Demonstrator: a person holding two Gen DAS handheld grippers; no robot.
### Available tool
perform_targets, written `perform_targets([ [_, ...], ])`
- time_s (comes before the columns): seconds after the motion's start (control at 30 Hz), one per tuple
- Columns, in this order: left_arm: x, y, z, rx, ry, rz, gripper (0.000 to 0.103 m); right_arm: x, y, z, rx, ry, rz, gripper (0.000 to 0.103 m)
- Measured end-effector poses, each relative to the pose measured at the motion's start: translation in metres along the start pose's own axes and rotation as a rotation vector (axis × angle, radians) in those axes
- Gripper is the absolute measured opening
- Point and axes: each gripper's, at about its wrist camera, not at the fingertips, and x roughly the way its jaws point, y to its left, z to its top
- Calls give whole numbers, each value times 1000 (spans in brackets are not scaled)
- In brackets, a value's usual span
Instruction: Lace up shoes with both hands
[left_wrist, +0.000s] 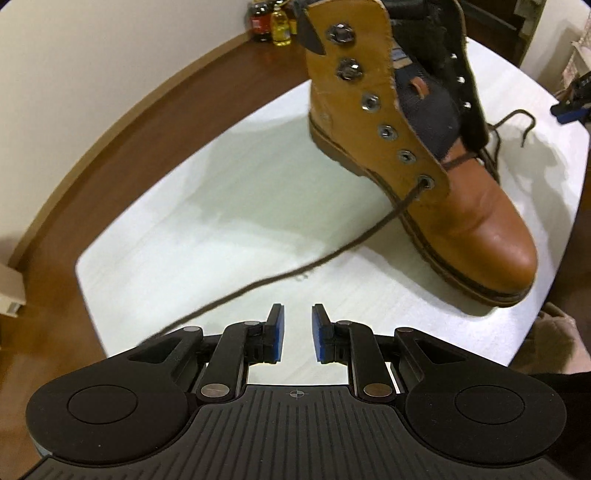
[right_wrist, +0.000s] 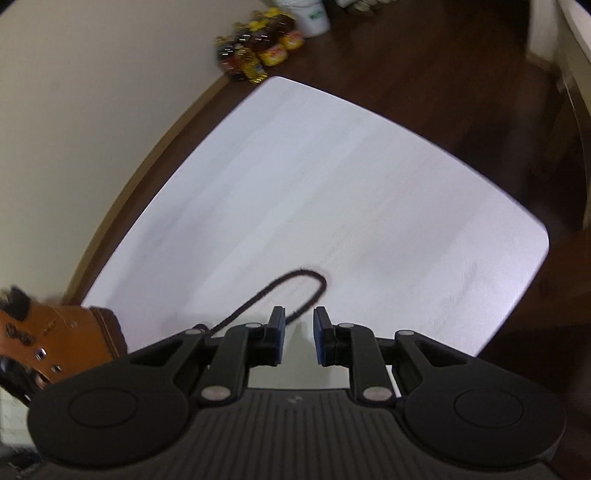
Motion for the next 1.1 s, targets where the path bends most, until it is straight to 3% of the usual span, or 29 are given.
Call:
perform_targets([
  [0.2,-3,-15,-7,26,1,-44,18,46,4,-2,-46,21,-33,20],
  [0.53,1,-28,-18,60,45,-73,18,75,41,-18,-218,-104,-204,19],
  [0.63,-4,-35,-14,98,23,-81,18,83,56,-26,-375,-102,-234,3],
  [0.73,-12,-49,-3,191,-27,-127,18,78,52,-28,-416,-51,-152,2],
  [0.9,-21,-90,32,413,-175,-256,18,46,52,-27,-549,36,62,2],
  [0.97,-20,-101,42,481,-217,-269,18,32,53,-21,-609,90,178,2],
  [1.0,-17,-118,53,579,-250,-283,18,28,55,-19,-642,115,211,2],
  [1.1,-12,-142,63,739,-339,-300,18,18,63,-18,-716,207,278,2],
])
